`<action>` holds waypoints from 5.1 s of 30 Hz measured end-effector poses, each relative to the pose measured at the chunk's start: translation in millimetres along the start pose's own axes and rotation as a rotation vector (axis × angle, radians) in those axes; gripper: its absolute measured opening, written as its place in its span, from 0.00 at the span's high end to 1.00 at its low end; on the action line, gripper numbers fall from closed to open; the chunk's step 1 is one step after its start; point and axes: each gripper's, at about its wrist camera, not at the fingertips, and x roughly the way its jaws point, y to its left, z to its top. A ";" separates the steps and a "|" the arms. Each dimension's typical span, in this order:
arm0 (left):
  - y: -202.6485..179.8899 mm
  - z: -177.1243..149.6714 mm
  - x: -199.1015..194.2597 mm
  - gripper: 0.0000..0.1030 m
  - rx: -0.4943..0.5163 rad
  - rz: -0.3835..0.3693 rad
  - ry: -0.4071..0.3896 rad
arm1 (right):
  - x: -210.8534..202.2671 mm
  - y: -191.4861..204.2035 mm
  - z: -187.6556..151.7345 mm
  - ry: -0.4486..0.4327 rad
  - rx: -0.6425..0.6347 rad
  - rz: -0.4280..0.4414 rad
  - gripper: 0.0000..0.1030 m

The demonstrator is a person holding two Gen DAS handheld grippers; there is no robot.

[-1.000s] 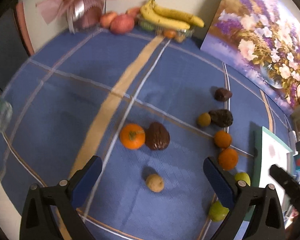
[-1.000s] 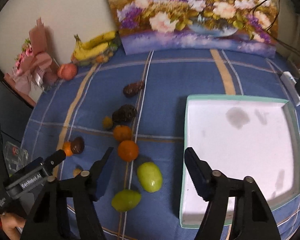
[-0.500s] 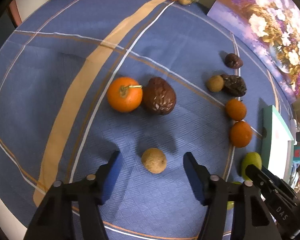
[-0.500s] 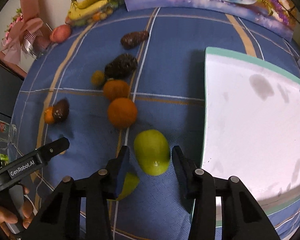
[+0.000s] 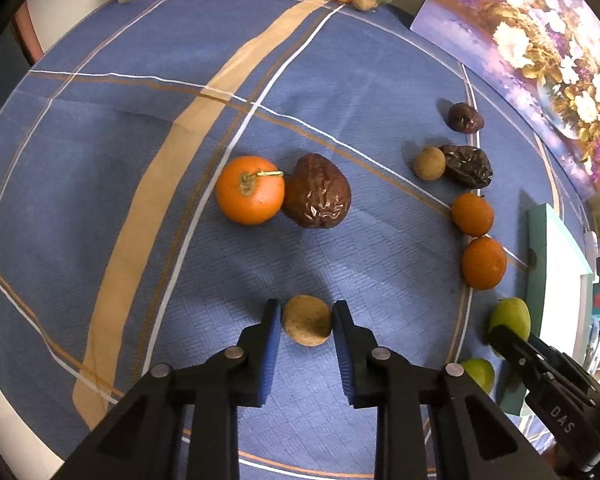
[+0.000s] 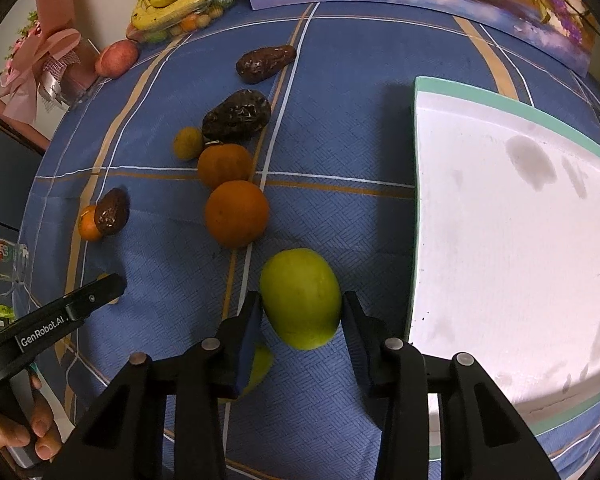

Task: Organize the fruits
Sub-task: 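Grasp the green guava with the right gripper while the left gripper grasps the small brown fruit, then carry the guava and brown fruit over the white tray with both grippers, then lower and release the guava and brown fruit into the tray with both grippers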

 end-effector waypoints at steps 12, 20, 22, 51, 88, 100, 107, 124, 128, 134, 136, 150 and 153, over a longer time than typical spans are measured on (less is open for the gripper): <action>-13.5 4.7 -48.1 0.73 0.022 -0.032 -0.115 | -53.5 -7.6 4.3 -0.151 0.041 -0.003 0.60; -65.6 21.2 -66.0 0.73 0.089 -0.087 -0.165 | -82.9 -40.2 22.4 -0.231 0.128 -0.046 0.60; -85.4 25.5 -67.0 0.73 0.125 -0.096 -0.175 | -87.5 -53.6 28.6 -0.241 0.157 -0.048 0.60; -299.8 -24.2 5.8 0.73 0.618 -0.181 -0.064 | -102.4 -223.3 11.9 -0.246 0.514 -0.220 0.60; -302.1 -32.6 49.0 0.73 0.620 -0.131 -0.010 | -57.9 -242.8 -0.6 -0.121 0.580 -0.215 0.60; -301.5 -30.9 49.8 0.73 0.613 -0.129 -0.002 | -56.2 -241.9 0.4 -0.120 0.573 -0.222 0.60; -301.5 -31.1 48.2 0.73 0.626 -0.136 0.002 | -56.4 -242.0 0.4 -0.119 0.571 -0.221 0.59; -303.0 -33.3 19.3 0.72 0.636 -0.174 -0.024 | -78.4 -241.5 -0.6 -0.163 0.559 -0.253 0.59; -302.7 -32.1 5.3 0.72 0.634 -0.193 -0.047 | -92.8 -238.9 0.4 -0.198 0.549 -0.250 0.59; -298.6 -26.1 -6.9 0.72 0.618 -0.203 -0.070 | -110.9 -234.3 0.5 -0.240 0.537 -0.252 0.59; -295.9 -23.2 -8.4 0.72 0.607 -0.201 -0.069 | -113.0 -233.0 0.3 -0.245 0.535 -0.253 0.59; -260.3 5.4 -5.4 0.15 0.438 -0.051 -0.131 | -108.3 -230.0 2.7 -0.235 0.517 -0.242 0.42; -247.3 14.1 -4.4 0.04 0.383 -0.022 -0.143 | -108.3 -226.1 4.0 -0.254 0.497 -0.252 0.19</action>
